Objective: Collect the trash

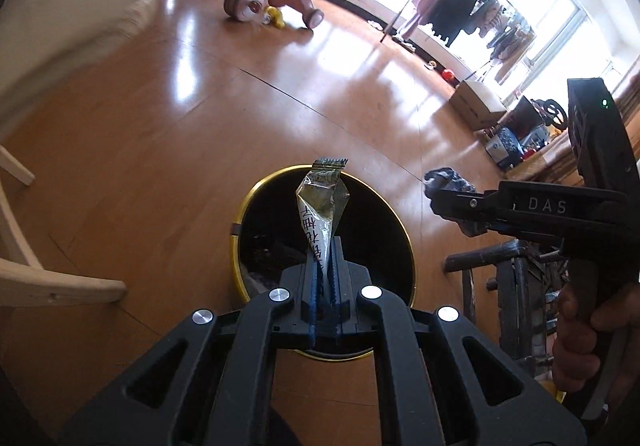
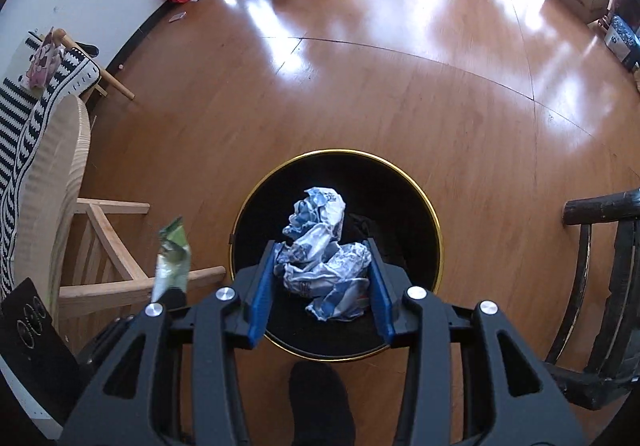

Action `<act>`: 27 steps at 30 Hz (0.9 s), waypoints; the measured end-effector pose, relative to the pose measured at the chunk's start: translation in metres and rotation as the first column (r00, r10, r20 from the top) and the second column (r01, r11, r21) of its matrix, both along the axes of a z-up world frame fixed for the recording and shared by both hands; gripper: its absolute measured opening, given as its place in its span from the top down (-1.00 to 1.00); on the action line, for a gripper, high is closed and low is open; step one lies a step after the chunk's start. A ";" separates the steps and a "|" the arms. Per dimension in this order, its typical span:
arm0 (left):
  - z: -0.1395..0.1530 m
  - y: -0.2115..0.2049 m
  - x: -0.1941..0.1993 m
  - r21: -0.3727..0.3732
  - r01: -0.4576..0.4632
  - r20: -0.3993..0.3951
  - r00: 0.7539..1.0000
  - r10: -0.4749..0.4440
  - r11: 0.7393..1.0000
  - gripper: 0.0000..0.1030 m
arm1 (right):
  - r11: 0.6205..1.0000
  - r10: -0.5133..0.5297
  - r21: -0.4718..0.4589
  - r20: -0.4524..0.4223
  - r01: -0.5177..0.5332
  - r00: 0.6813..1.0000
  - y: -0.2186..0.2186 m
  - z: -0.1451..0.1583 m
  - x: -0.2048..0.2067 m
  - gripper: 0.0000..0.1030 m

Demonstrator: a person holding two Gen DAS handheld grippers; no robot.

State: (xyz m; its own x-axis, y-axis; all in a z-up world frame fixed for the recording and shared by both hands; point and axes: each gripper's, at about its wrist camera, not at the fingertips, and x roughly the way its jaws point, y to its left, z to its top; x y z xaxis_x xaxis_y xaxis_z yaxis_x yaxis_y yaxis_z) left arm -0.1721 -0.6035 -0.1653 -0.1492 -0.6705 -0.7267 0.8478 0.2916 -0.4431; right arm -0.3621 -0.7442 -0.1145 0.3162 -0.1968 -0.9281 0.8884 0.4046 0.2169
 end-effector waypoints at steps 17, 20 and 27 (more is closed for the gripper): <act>-0.013 0.000 0.000 0.021 -0.030 -0.047 0.998 0.031 0.999 -0.55 | 0.998 -0.066 -0.019 0.012 0.066 0.998 -0.007 0.006 -0.002 -0.71; 0.016 0.020 0.008 0.002 -0.052 -0.003 0.999 0.052 0.999 -0.69 | 0.994 -0.028 -0.107 0.011 0.029 1.000 0.007 0.027 0.018 -0.74; 0.110 0.132 0.065 -0.084 -0.244 0.163 0.953 0.255 0.966 -0.86 | 0.924 0.175 -0.361 0.113 -0.124 0.978 0.084 0.109 0.091 -0.85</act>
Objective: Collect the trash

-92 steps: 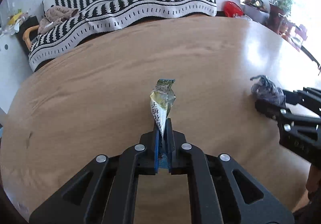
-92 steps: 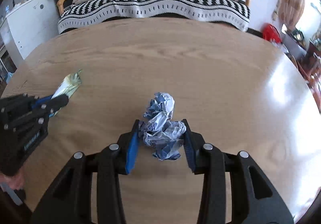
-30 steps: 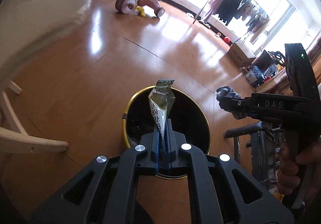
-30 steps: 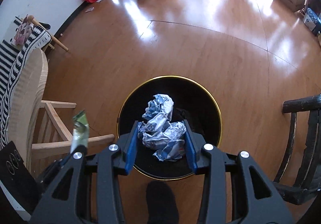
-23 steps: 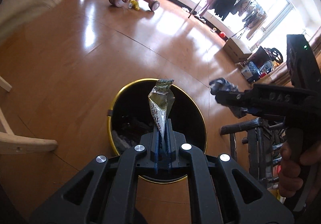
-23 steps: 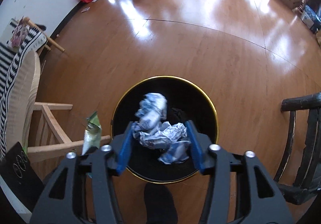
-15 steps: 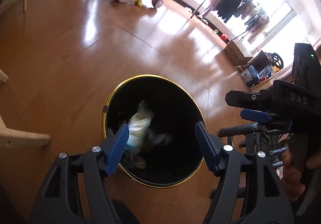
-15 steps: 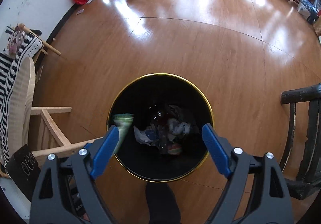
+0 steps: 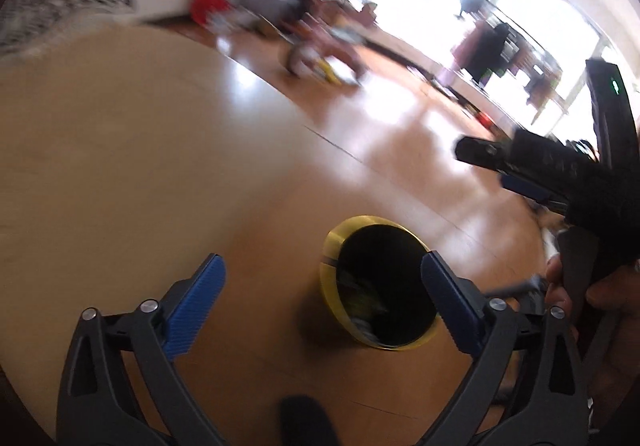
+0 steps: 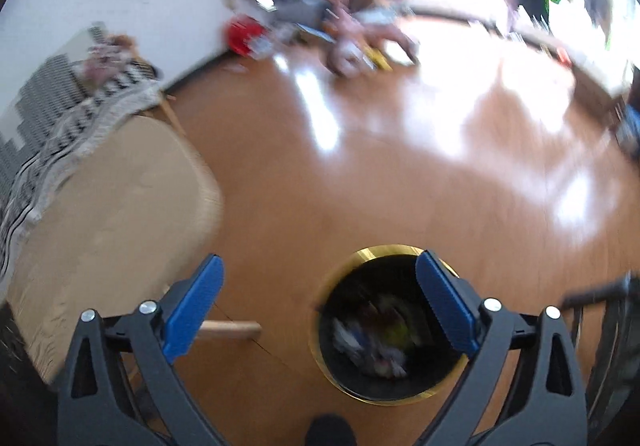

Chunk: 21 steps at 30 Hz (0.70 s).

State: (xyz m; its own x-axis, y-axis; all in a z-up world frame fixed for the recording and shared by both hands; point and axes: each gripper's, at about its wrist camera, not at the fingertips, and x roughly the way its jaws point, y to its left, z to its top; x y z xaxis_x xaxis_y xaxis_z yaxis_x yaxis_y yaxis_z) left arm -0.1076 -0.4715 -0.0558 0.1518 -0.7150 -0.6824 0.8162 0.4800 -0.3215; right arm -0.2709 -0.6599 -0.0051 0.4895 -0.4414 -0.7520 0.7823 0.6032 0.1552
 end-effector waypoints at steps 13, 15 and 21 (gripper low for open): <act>0.098 0.345 0.100 -0.013 -0.661 0.282 0.717 0.637 0.750 -0.87 | 0.859 0.511 -0.111 0.118 -0.500 0.852 0.236 0.059 0.183 -0.86; 0.104 0.382 0.100 -0.008 -0.713 0.303 0.667 0.681 0.701 -0.87 | 0.829 0.558 -0.115 0.107 -0.547 0.823 0.266 0.057 0.205 -0.86; 0.104 0.462 0.107 0.008 -0.814 0.333 0.550 0.766 0.581 -0.87 | 0.749 0.662 -0.118 0.076 -0.653 0.746 0.348 0.049 0.258 -0.86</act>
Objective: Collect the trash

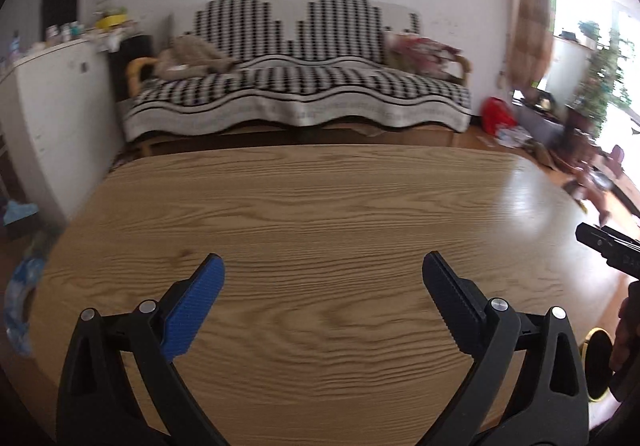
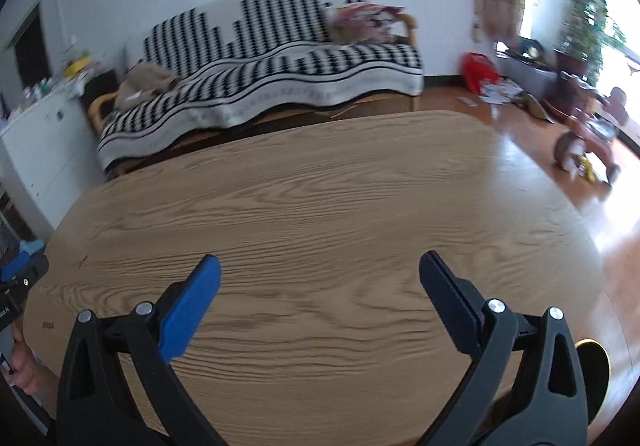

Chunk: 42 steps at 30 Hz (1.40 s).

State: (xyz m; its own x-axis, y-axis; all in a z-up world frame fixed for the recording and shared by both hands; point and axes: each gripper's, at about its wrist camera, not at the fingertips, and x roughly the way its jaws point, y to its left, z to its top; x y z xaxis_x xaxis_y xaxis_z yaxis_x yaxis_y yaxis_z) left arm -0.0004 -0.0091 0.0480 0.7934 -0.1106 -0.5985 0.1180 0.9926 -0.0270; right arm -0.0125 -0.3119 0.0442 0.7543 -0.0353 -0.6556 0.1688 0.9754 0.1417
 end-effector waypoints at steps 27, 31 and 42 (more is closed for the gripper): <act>-0.010 0.040 0.010 0.013 -0.086 -0.039 0.996 0.086 0.996 -0.87 | 0.995 0.097 -0.028 -0.032 -0.098 0.995 0.073 -0.016 0.014 -0.86; -0.010 0.039 0.010 0.008 -0.090 -0.041 0.995 0.090 0.996 -0.87 | 0.995 0.092 -0.024 -0.033 -0.092 0.995 0.072 -0.016 0.012 -0.86; -0.011 0.038 0.010 0.014 -0.090 -0.043 0.995 0.090 0.996 -0.87 | 0.996 0.084 -0.026 -0.040 -0.085 0.996 0.069 -0.017 0.009 -0.86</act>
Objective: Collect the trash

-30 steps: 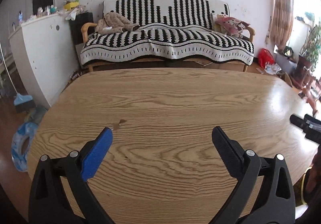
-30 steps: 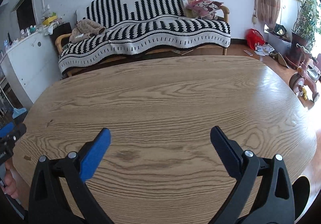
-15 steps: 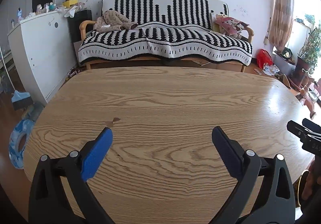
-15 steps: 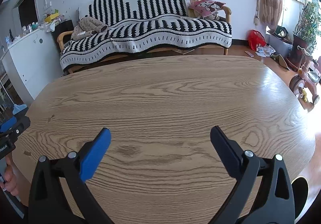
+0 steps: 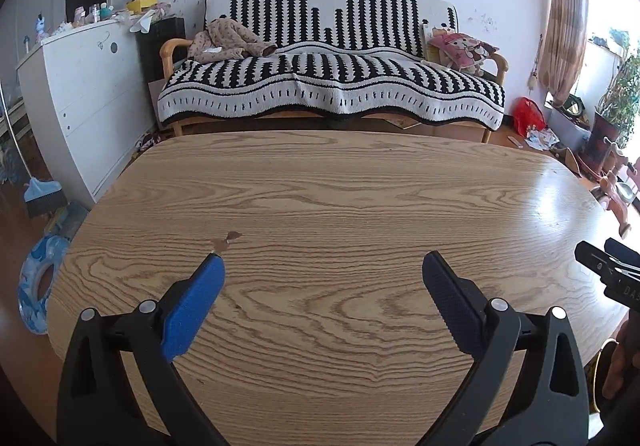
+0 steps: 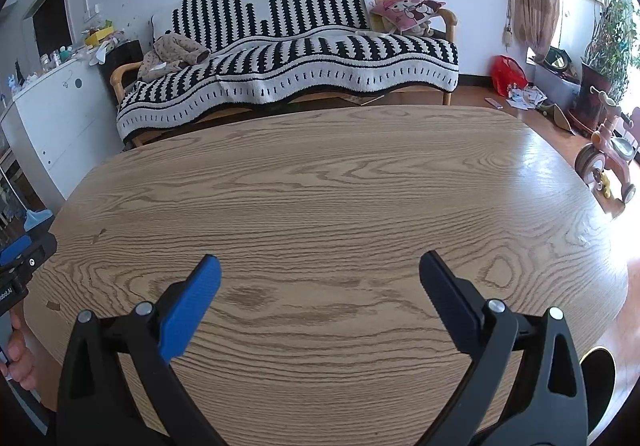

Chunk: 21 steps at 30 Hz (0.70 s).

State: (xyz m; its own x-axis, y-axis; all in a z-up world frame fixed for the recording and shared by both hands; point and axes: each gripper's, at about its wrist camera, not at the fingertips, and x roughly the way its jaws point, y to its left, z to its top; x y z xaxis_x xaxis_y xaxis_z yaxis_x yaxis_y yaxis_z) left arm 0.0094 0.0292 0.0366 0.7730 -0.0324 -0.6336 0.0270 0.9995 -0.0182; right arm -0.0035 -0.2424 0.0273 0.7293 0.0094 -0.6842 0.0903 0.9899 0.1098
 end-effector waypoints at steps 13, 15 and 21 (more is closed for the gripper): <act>-0.001 -0.001 0.000 0.003 0.003 -0.003 1.000 -0.003 1.000 -0.87 | 1.000 0.001 0.001 -0.002 -0.001 1.000 0.000 0.001 0.001 -0.86; -0.001 -0.001 -0.001 0.003 0.005 -0.003 1.000 -0.005 1.000 -0.87 | 1.000 0.001 0.000 0.000 -0.001 1.000 -0.001 0.000 0.001 -0.86; -0.002 -0.001 0.000 0.002 0.005 -0.004 1.000 -0.005 1.000 -0.87 | 1.000 0.000 0.001 -0.001 0.000 1.000 -0.001 0.001 0.001 -0.86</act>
State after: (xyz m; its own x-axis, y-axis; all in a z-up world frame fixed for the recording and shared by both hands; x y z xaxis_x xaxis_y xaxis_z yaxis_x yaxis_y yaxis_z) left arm 0.0095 0.0283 0.0347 0.7706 -0.0351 -0.6363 0.0323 0.9993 -0.0160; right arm -0.0025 -0.2437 0.0279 0.7283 0.0098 -0.6852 0.0906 0.9897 0.1105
